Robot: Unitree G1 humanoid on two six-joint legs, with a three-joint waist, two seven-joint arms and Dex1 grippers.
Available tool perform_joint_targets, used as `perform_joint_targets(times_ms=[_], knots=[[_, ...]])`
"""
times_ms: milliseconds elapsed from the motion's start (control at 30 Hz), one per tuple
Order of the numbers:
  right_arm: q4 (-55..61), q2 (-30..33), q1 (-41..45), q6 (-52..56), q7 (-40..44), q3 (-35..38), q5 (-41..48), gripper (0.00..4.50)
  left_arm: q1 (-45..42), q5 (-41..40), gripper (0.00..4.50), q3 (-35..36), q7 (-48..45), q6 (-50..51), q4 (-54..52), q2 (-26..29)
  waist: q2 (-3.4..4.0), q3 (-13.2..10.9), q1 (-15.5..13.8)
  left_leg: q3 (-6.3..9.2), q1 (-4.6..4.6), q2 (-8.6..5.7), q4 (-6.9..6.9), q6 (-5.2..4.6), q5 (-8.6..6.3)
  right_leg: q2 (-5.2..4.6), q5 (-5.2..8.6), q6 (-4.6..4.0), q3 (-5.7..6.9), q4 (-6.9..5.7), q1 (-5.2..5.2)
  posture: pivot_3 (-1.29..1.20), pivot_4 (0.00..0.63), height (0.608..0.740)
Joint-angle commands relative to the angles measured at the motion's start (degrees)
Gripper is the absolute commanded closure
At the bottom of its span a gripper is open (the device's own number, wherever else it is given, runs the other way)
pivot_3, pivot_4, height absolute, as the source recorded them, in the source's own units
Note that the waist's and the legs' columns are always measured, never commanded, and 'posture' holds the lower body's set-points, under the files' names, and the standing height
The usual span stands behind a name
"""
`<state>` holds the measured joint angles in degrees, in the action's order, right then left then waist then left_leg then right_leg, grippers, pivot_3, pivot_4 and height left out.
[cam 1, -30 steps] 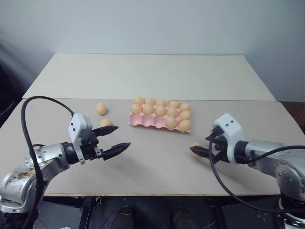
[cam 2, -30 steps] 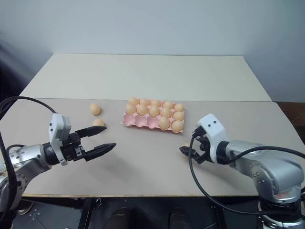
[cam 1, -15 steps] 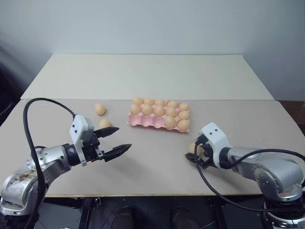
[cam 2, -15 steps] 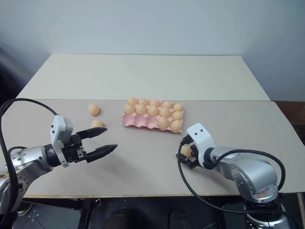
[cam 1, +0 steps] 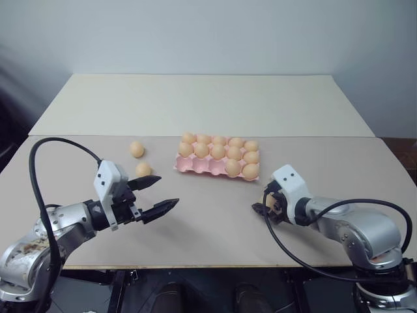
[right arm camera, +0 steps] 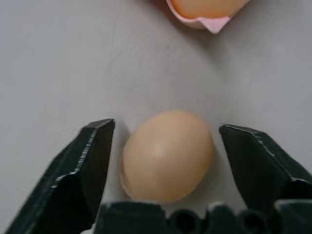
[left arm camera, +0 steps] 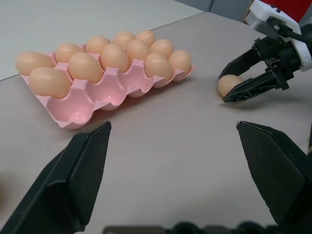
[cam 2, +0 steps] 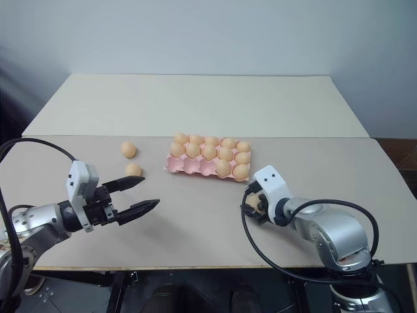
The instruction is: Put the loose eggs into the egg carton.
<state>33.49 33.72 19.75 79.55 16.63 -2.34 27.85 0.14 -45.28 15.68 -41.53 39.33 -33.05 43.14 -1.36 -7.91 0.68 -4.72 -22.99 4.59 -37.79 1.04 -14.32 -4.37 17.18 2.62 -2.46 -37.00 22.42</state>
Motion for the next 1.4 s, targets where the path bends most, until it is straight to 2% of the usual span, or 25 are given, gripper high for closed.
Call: perform_joint_targets(times_ms=[33,100,167,300,400,600,767,933,1400], knots=[[0.71,0.56,1.15,-1.58,0.80,0.10,-0.52,1.88,-0.07,-0.99,0.00,1.71,0.45,-0.38,-2.32,0.36,0.00,0.00,0.00,0.00,0.00,0.00,0.00,0.00,0.00,0.00,0.00,0.00,0.00,0.00,0.00,0.00,0.150,0.740],[0.75,0.70,1.29,-1.39,1.06,0.11,-0.59,2.33,-0.03,-1.05,0.00,1.75,0.61,-0.40,-2.40,0.38,0.00,0.00,-0.01,0.00,-0.01,0.00,0.00,0.00,0.00,0.00,0.00,0.00,0.00,0.00,0.01,0.00,0.150,0.740],[0.96,0.95,1.64,-1.29,1.45,0.12,-0.57,2.45,-0.01,-1.11,0.00,1.79,0.71,-0.40,-2.43,0.38,0.00,0.00,0.01,0.00,-0.01,0.00,0.00,0.00,0.00,0.00,0.00,0.00,0.00,0.00,0.01,0.00,0.150,0.740],[3.61,0.73,7.00,-1.39,6.10,2.06,3.81,2.49,-0.02,-1.29,0.00,2.18,0.87,-0.21,-2.27,0.41,0.00,0.00,0.22,-0.01,0.02,0.01,0.00,0.00,0.00,0.01,0.00,0.00,-0.01,-0.02,0.01,0.00,0.150,0.740],[2.58,-2.15,13.98,-3.47,9.16,2.84,6.92,2.50,0.48,-0.98,0.00,2.90,1.33,-0.10,-2.11,0.36,0.01,0.00,0.45,0.00,0.03,0.05,0.02,0.00,0.00,0.06,0.00,0.00,-0.03,-0.04,0.04,0.00,0.150,0.740],[-11.64,-11.29,23.56,-17.08,7.97,-6.26,-0.39,2.50,1.06,3.02,0.00,1.29,5.63,-1.56,-2.11,-2.07,0.00,0.00,0.24,-0.04,0.03,0.04,0.01,0.00,0.00,0.02,0.00,-0.01,-0.01,-0.03,0.03,0.00,0.150,0.740],[-22.45,-16.00,25.04,-27.43,8.07,-8.24,-5.43,2.50,1.36,4.10,0.00,0.09,8.43,-1.56,-4.18,-4.46,0.00,0.00,-0.03,-0.04,-0.16,0.03,-0.02,0.05,0.03,0.00,-0.01,-0.01,0.03,-0.12,0.17,0.00,0.150,0.740],[-29.67,-16.57,24.59,-33.84,9.71,-8.49,-8.50,2.51,2.80,4.42,0.00,0.26,11.07,-1.24,-6.47,-6.37,0.00,0.00,0.09,-0.06,-0.22,0.03,-0.02,0.09,0.06,-0.01,-0.02,-0.01,0.02,-0.13,0.29,0.00,0.150,0.740],[-38.36,-20.20,25.78,-39.08,13.29,-9.53,-12.64,2.51,3.80,2.81,0.00,0.61,12.29,-1.01,-8.63,-6.44,0.01,0.01,0.25,-0.09,-0.20,0.05,0.01,0.15,0.09,0.00,-0.02,-0.01,0.00,-0.16,0.32,0.00,0.150,0.740]])
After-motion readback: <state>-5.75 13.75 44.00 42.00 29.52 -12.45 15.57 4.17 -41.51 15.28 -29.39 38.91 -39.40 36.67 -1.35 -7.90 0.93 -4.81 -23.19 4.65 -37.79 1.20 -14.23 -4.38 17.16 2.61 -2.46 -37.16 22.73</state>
